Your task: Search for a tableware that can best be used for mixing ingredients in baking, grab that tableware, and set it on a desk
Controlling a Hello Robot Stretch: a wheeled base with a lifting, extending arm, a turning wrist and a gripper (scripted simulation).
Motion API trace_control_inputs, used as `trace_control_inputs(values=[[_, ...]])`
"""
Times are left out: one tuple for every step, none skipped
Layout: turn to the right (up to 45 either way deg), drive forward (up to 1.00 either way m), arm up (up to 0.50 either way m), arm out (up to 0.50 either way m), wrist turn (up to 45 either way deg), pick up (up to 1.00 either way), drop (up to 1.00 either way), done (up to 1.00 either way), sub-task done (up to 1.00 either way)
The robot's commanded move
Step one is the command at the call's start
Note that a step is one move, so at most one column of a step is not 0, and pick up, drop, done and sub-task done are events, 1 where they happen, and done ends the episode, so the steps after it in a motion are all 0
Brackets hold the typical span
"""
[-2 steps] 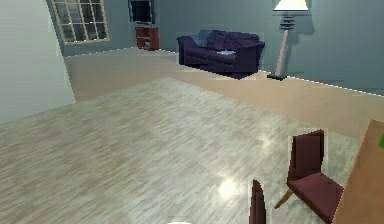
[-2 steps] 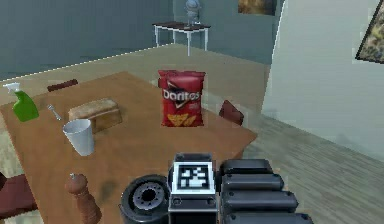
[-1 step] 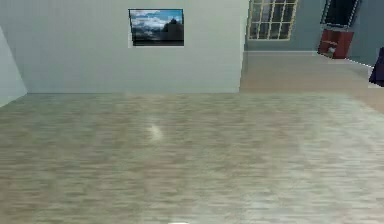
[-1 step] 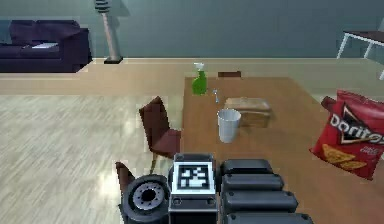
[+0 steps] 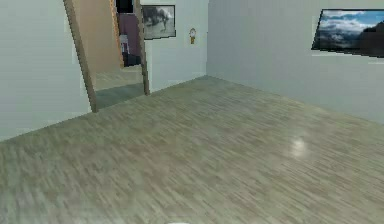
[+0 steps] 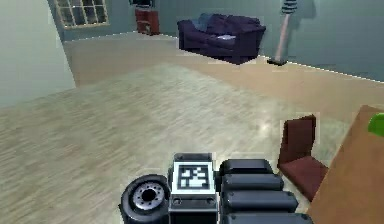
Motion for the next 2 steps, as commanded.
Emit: trace_control_inputs(values=[[-15.0, 0.0, 0.0, 0.0, 0.0, 0.0, 0.0, 0.0, 0.0], [0.0, 1.0, 0.0, 0.0, 0.0, 0.0, 0.0, 0.0, 0.0]])
